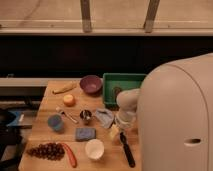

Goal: Wipe red bowl with brush

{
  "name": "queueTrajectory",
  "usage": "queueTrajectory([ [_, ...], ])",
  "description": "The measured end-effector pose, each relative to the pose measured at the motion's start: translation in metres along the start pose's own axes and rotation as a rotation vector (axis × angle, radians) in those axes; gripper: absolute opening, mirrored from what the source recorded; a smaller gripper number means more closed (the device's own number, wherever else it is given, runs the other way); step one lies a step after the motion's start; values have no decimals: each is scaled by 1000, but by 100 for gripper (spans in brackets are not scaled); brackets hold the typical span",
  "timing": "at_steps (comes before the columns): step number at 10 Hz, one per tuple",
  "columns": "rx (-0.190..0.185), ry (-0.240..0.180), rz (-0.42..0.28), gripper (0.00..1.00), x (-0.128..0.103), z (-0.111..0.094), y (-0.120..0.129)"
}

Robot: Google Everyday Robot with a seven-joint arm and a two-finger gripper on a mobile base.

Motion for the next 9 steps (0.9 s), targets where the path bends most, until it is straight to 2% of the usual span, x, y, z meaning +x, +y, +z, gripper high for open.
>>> queueTrajectory([
  [7,16,-1,44,70,-2,-2,-9],
  [9,19,-3,37,53,-3,-2,-8],
])
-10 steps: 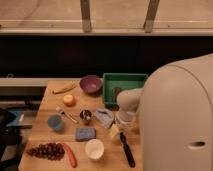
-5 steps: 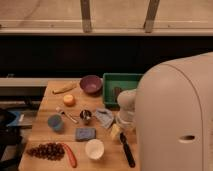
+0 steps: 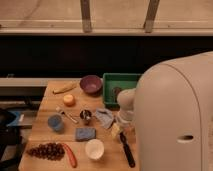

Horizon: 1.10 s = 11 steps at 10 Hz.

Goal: Wipe red bowl with brush

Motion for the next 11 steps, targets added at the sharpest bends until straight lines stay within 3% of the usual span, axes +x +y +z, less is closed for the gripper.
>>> queueTrajectory([
  [5,3,-9,5,4,4,-3,0],
  [7,6,-36,7,0,3,-12,-3],
  [11,31,-123,22,0,5,-63,-25],
])
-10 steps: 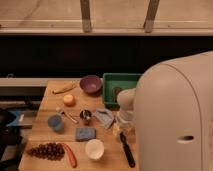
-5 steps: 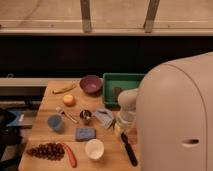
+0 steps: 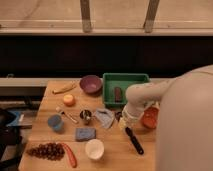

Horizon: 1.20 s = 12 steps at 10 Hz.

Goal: Wipe red bowl with brush

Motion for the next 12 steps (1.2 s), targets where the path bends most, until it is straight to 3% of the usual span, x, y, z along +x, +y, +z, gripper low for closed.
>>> queueTrajectory([
  [2,29,-24,17,0,4,-16,-18],
  [5,68,-26,72,0,27,-32,-51],
  [10,102,23,207,0,81,-35,-107],
  [12,113,51,246,0,90,-32,-128],
])
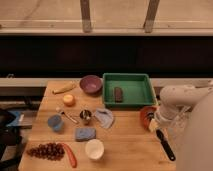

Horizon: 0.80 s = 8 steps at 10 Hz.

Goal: Wipe red bowl with brush

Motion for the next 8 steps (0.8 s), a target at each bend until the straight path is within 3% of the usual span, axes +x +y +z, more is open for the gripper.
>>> queueTrajectory([
  [4,28,43,28,0,-14,8,-26],
  [8,49,43,15,0,-45,7,-31],
])
